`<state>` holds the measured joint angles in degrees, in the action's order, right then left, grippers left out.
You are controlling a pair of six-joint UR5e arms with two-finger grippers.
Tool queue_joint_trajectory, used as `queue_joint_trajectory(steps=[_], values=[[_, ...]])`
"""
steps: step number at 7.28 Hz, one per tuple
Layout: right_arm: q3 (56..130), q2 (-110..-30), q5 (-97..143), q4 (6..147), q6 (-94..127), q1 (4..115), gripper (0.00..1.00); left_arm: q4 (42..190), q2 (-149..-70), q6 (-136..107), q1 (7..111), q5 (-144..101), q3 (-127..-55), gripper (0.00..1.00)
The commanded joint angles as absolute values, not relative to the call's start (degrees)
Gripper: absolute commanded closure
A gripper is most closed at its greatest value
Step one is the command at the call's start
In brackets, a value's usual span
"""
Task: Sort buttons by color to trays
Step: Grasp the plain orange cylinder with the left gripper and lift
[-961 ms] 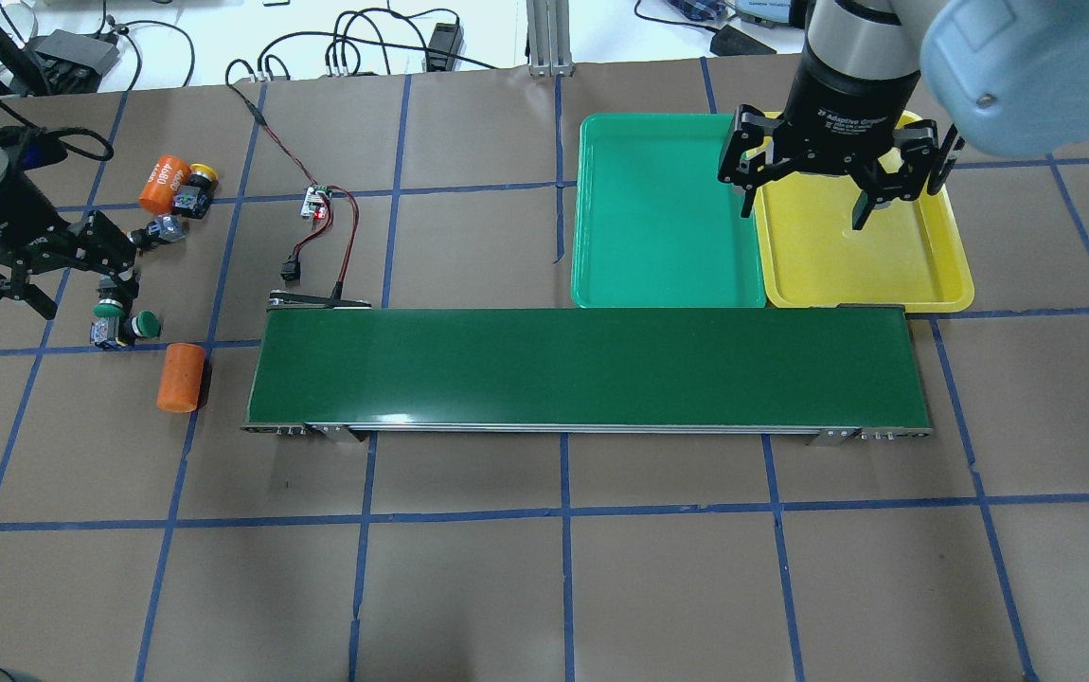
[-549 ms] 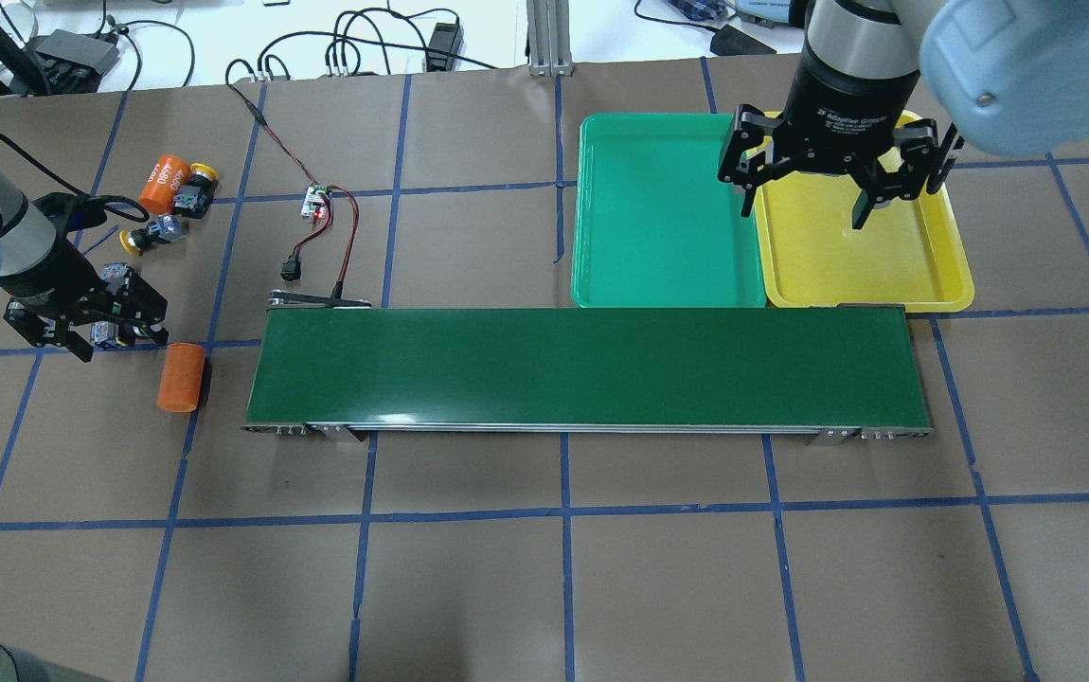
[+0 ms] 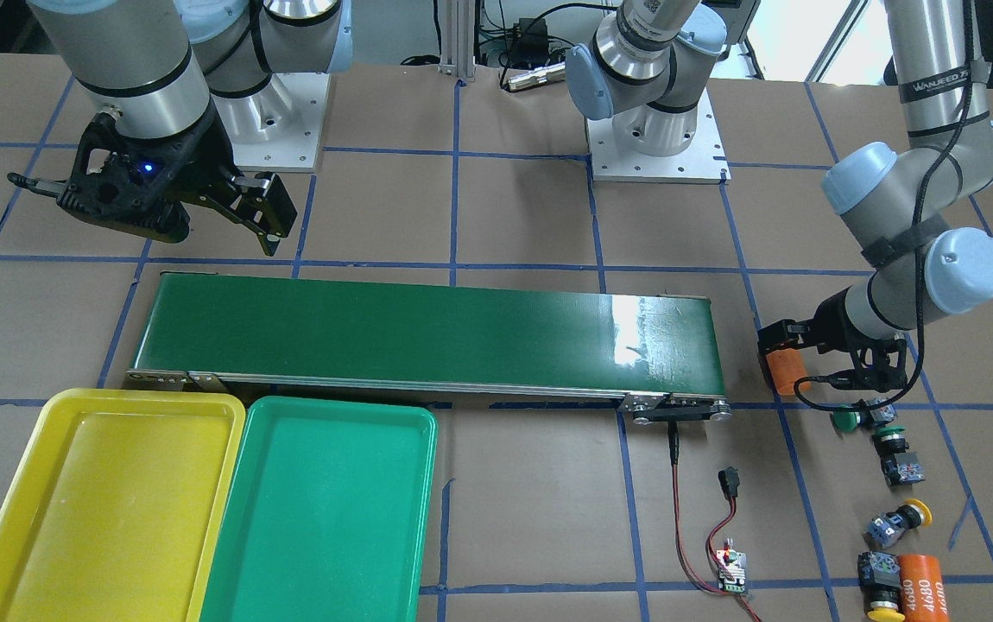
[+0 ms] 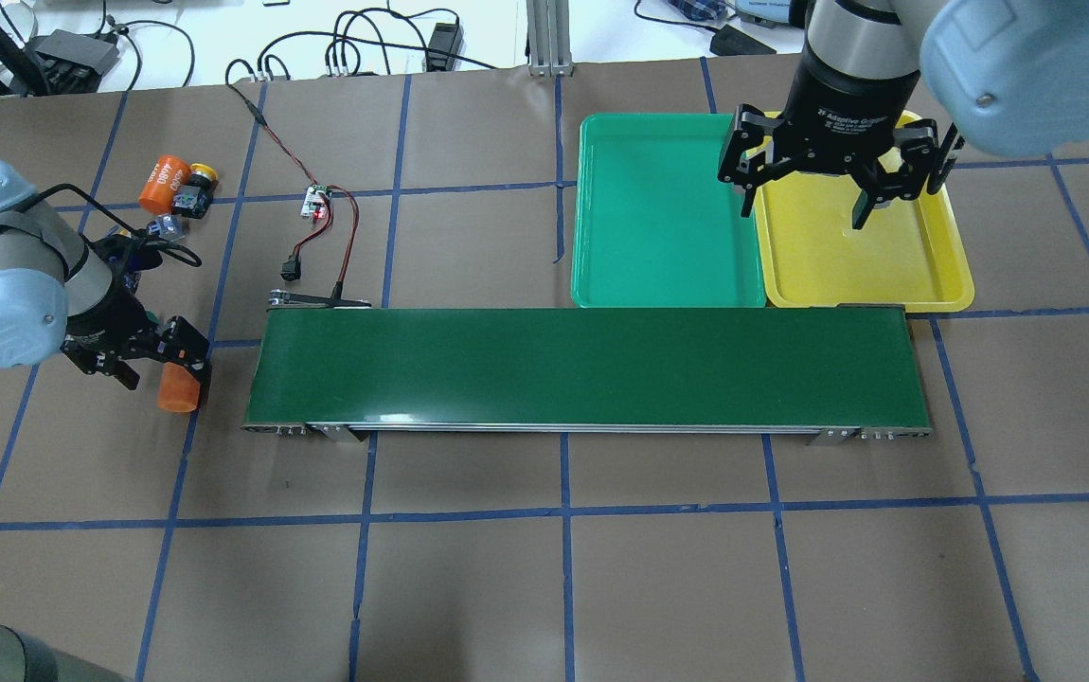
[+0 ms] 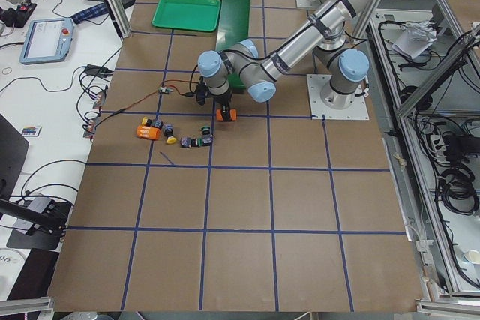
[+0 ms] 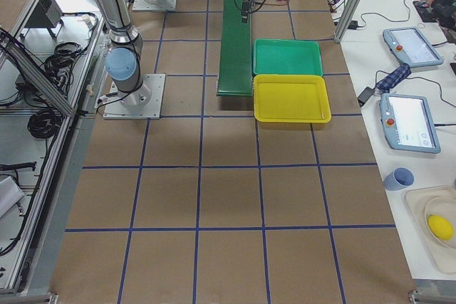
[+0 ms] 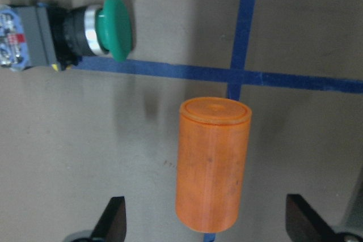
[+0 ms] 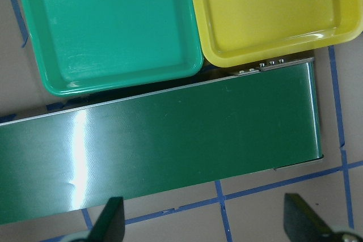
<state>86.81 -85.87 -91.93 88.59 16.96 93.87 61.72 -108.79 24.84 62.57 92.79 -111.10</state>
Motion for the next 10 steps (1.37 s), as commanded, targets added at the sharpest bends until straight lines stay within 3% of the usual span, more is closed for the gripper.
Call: queue_joint_trajectory(steps=[1, 2, 3, 7, 10], values=[[86.8, -85.9, -91.9, 88.6, 17.0, 93.9, 0.00, 58.6, -111.1, 25.2, 62.7, 92.9, -111.5, 0.06], [86.8, -85.9, -91.9, 88.6, 17.1, 93.9, 0.00, 57.6, -112.1, 25.2, 62.6, 92.9, -111.2, 0.44], [86.7, -85.9, -91.9, 88.6, 17.0, 93.9, 0.00, 57.1, -111.9, 25.2, 62.4, 92.5, -111.5, 0.97], [86.8, -85.9, -91.9, 88.6, 17.0, 93.9, 0.00, 59.8, -105.2, 1.3, 63.6, 92.1, -110.5, 1.00], [86.8, -85.9, -91.9, 88.6, 17.0, 93.9, 0.00, 69.0, -101.8, -30.7, 75.7, 91.0, -103.9, 1.00]])
